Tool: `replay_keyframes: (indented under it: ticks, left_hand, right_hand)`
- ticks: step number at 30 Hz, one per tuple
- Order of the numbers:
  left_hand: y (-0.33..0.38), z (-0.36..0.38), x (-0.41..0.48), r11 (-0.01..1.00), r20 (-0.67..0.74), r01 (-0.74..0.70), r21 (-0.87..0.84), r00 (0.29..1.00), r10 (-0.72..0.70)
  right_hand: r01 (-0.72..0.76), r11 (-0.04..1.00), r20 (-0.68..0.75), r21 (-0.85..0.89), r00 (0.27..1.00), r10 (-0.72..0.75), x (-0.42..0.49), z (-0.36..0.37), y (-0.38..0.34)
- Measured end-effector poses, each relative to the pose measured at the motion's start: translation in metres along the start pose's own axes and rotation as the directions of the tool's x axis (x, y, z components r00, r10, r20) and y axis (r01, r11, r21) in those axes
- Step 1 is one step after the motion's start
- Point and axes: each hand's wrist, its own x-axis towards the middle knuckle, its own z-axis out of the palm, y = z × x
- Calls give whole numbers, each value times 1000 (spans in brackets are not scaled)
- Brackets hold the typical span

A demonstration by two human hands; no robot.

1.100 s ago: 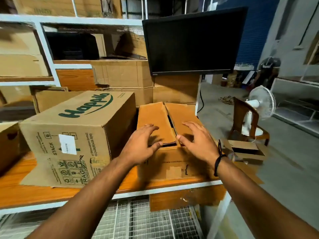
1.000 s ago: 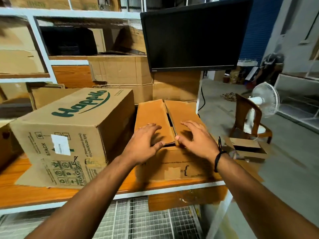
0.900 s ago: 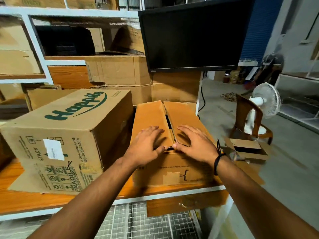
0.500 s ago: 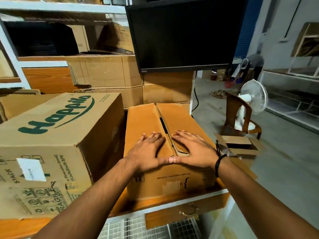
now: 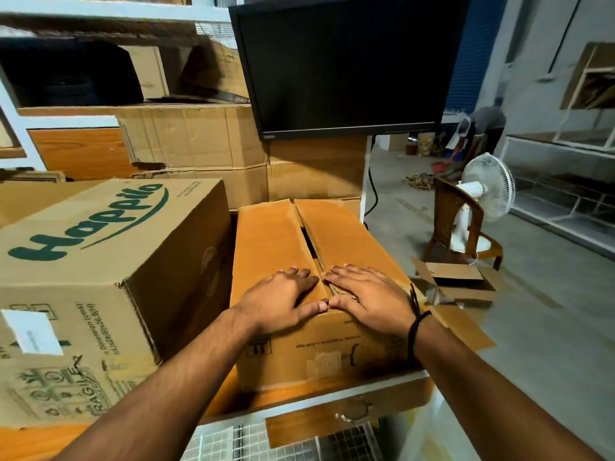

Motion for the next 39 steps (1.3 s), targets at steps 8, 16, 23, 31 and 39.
replay_keyframes:
  ticks: [8, 16, 23, 31, 39]
  left_hand:
    - [11, -9, 9, 997, -352, -28, -75, 936, 0]
    - [22, -7, 2, 993, -503, -9, 114, 862, 65]
    - [31, 10, 11, 978, -298, 23, 207, 954, 40]
    - [42, 12, 15, 959, -99, 6, 282, 995, 23]
    - [50, 12, 23, 986, -17, 51, 157, 999, -49]
  right_hand:
    - [6, 921, -468, 389, 862, 192, -11, -32, 41]
    - [-110, 884, -791, 453, 407, 456, -9, -73, 105]
    - [-568, 822, -644, -42, 644, 412, -29, -61, 168]
    - [-578, 741, -371, -343, 808, 459, -34, -34, 160]
    - [-362, 869, -125, -336, 932, 340, -19, -31, 140]
